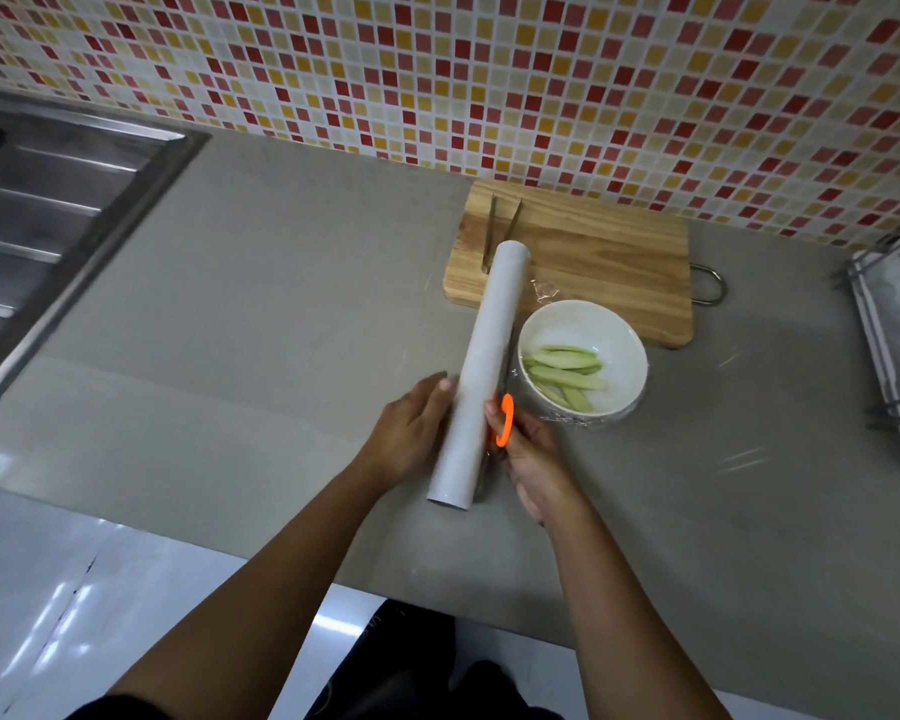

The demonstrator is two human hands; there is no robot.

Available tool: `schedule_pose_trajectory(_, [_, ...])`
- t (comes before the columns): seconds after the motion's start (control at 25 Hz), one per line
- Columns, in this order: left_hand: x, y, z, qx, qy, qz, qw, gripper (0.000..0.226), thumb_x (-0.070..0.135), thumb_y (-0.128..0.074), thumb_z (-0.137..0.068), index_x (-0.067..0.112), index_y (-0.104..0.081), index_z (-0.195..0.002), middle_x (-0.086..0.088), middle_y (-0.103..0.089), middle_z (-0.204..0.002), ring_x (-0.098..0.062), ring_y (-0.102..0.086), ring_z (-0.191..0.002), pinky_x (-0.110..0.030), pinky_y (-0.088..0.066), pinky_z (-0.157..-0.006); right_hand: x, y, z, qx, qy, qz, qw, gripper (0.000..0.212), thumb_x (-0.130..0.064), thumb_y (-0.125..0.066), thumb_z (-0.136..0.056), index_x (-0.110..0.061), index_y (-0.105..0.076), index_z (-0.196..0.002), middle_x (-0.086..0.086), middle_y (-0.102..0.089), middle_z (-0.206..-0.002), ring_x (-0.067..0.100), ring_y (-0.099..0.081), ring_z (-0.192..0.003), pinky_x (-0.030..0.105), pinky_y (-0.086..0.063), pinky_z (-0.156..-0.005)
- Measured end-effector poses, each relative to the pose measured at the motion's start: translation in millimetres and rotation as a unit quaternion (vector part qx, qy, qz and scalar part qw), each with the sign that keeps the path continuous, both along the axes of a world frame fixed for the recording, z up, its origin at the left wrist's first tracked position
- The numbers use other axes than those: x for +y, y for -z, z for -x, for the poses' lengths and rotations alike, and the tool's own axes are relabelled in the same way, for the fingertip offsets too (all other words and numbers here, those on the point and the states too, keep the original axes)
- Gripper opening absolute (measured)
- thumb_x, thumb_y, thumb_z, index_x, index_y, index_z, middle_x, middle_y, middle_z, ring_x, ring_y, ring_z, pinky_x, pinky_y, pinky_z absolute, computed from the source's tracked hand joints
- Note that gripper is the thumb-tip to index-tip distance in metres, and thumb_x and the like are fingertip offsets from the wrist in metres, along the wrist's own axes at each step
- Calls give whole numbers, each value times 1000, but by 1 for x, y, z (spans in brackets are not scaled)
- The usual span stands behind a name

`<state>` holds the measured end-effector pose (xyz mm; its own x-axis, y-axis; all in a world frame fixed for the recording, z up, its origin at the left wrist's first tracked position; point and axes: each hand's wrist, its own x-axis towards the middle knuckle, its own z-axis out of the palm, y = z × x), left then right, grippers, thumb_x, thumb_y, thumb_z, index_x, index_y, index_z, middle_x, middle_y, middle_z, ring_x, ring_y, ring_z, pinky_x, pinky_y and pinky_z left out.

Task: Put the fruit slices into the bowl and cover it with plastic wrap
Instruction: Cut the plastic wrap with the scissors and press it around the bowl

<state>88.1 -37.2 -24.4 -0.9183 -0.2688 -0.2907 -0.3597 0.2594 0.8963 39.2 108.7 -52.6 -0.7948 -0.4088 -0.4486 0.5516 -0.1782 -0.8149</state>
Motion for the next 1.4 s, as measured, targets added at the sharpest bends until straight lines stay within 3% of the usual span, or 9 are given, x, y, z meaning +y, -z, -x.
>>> schedule_pose_trajectory(0.08, [1, -10, 26, -31, -21, -31, 999, 24, 59, -39, -91, 45, -58, -95, 11, -65, -95, -15, -62, -90, -38, -52, -86, 1, 1, 0, 6, -13, -13, 1000, 20, -24, -62, -86, -15, -69, -102, -3, -72, -95, 6, -64, -83, 17, -51, -68])
schedule_pose_trajectory(0.24, [7, -15, 60, -82, 23, -48, 995, 40, 52, -55, -86, 19, -63, -108, -1, -64, -98, -16, -61, -82, -28, -48, -67, 6, -5, 0, 34, -27, -23, 999, 29, -37, -65, -79, -21, -70, -103, -8, -74, -96, 3, -67, -86, 15, -50, -70])
schedule_pose_trajectory(0.36, [4, -16, 63, -82, -2, -103, 991, 39, 43, -61, -86, 14, -63, -112, -5, -66, -100, -20, -64, -85, -33, -53, -69, 8, -10, -5, 56, -24, -62, 996, 29, -40, -63, -84, -21, -69, -105, -5, -73, -105, 8, -65, -101, 21, -52, -83])
schedule_pose_trajectory(0.48, [-4, -16, 63, -84, -21, -122, 989, 37, 43, -61, -86, 14, -63, -110, -7, -67, -104, -23, -66, -91, -36, -54, -75, 9, -11, -16, 44, -3, -109, 993, 32, -37, -65, -83, -13, -63, -105, -4, -71, -92, 11, -65, -93, 32, -50, -91])
schedule_pose_trajectory(0.6, [-9, -17, 62, -90, -17, -113, 989, 40, 45, -61, -85, 16, -63, -112, -7, -66, -107, -24, -66, -96, -35, -55, -75, 9, -8, -24, 15, -2, -98, 995, 25, -33, -62, -86, -14, -64, -103, -14, -71, -81, 0, -64, -83, 17, -46, -75])
schedule_pose_trajectory(0.8, [-12, -15, 57, -99, -12, -92, 991, 39, 45, -62, -83, 17, -64, -111, -5, -66, -105, -22, -66, -92, -32, -52, -68, -2, -21, -17, 46, -29, -104, 993, 18, -47, -58, -82, -31, -65, -76, -22, -61, -62, -7, -53, -58, 6, -39, -54])
schedule_pose_trajectory(0.96, [-14, -13, 51, -93, -5, -93, 991, 30, 42, -63, -84, 18, -65, -103, -4, -65, -99, -18, -63, -83, -28, -48, -63, -12, -23, -6, 58, -37, -115, 991, 21, -52, -54, -84, -40, -65, -72, -24, -59, -59, -7, -51, -56, 11, -39, -55])
schedule_pose_trajectory(1.16, [-21, -13, 49, -89, -13, -90, 992, 33, 42, -63, -85, 20, -63, -109, -1, -64, -100, -15, -62, -82, -26, -46, -59, -14, -15, -4, 64, -10, -96, 993, 25, -39, -57, -89, -29, -66, -67, -18, -48, -50, -2, -39, -48, 10, -35, -50])
schedule_pose_trajectory(1.4, [-28, -13, 49, -98, -12, -81, 992, 30, 42, -64, -83, 23, -64, -106, 2, -64, -96, -12, -63, -79, -20, -44, -53, -28, -17, 8, 48, -7, -146, 988, 29, -62, -58, -72, -36, -65, -63, -20, -55, -51, -4, -47, -51, 11, -36, -52])
